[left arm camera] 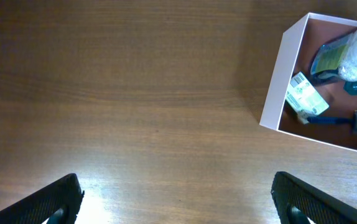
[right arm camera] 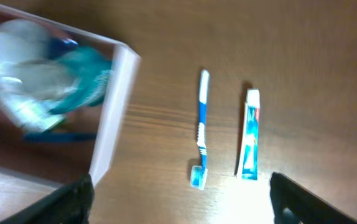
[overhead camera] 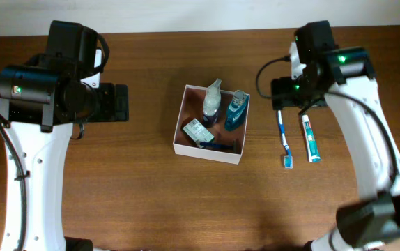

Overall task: Pack container
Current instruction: 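Grasp the blue-white toothbrush with the right gripper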

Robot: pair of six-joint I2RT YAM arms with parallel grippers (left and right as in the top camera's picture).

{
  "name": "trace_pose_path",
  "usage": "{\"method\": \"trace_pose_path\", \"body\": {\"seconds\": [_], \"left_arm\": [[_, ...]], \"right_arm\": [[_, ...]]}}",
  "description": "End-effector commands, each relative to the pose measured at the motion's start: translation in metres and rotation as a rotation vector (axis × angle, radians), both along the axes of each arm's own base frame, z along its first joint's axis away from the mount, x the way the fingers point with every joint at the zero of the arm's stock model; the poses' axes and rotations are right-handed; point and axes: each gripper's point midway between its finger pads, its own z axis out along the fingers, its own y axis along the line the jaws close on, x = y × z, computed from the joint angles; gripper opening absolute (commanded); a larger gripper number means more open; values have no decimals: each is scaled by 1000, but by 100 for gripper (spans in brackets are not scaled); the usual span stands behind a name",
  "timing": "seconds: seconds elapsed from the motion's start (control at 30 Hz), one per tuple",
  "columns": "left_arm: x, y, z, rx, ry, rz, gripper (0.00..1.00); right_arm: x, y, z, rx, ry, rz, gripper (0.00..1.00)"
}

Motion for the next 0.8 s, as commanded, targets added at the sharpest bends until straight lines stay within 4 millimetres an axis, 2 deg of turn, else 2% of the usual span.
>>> {"method": "trace_pose_path", "body": {"seconds": [0.0,0.17,0.33,0.5,0.67,0.77], "left_arm": [[-3,3,8,0,-28,12,99],[-3,3,8,0,-28,12,99],[-3,3,8,0,-28,12,99],[-3,3,8,0,-28,12,99],[-3,3,8,0,-28,12,99],[-3,3,8,0,-28,12,99]], "right_arm": [[2,-10,-73,61,198,-123,77],[4,-12,-126,39,330,-131,68],[-5,-12,-173,21,464,-136,60],[-9,-13,-200,13,523,-140,54],[-12,-13,-214,17,527,-139,52],[-22,-14,-228,14,543,-140,39]]}}
